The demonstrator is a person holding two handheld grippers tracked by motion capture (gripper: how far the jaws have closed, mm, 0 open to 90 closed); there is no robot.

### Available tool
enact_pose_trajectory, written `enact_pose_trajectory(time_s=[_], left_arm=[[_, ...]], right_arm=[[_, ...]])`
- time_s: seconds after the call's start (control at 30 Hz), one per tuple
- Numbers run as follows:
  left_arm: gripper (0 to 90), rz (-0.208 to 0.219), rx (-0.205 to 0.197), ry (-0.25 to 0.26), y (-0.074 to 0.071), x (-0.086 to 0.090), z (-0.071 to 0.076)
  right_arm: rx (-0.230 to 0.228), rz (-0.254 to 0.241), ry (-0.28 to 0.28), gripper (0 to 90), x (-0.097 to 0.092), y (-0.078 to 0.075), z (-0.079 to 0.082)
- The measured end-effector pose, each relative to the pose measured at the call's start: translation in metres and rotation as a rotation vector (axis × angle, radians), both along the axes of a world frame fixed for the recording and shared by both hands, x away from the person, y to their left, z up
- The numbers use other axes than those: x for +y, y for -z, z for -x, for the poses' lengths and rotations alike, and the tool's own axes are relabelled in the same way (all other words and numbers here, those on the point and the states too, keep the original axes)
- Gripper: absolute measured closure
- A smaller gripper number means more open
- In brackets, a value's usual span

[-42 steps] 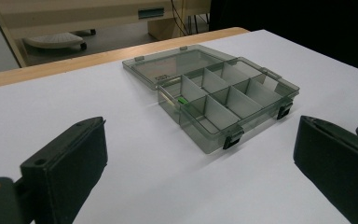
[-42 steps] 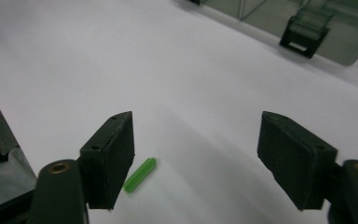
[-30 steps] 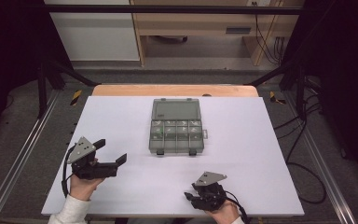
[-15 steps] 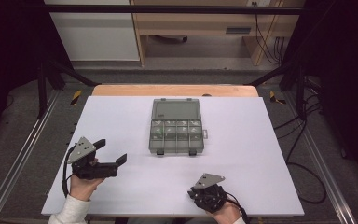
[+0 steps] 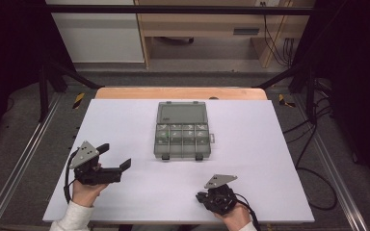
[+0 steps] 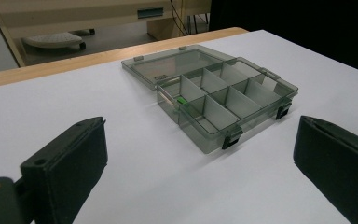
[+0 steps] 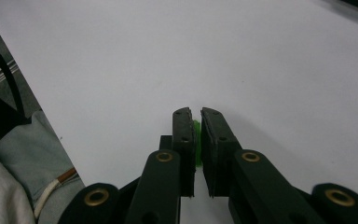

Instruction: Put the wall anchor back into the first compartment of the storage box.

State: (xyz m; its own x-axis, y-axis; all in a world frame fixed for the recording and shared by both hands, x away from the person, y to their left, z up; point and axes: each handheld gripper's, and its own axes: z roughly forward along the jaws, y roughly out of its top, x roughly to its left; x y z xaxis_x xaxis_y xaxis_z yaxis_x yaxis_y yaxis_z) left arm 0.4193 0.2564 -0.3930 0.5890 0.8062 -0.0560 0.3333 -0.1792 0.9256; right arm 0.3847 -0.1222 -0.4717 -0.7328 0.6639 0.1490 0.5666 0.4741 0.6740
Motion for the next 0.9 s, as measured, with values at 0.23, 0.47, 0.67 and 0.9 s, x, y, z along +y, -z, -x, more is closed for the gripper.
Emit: enact_pose_trajectory(time_s=[0.23,0.47,0.67,0.9], left_arm=[[2.4,-0.001,0.001,0.001,0.0,0.0,0.0],[2.4,0.001,-0.001,0.001,0.0,0.001,0.0],[2.4,-0.002,-0.001,0.002,0.0,0.0,0.0],[2.4,-0.003,0.0,0.004,0.001,0.0,-0.001]], right_arm=[[-0.061,-0.056,0.024,84.8,-0.003,-0.02,-0.011],[-0.136,-0.135,0.068,84.8,-0.008,-0.046,-0.028],[-0.19,-0.199,0.112,84.8,-0.008,-0.066,-0.045],[-0.233,-0.235,0.141,84.9,-0.002,-0.078,-0.069]])
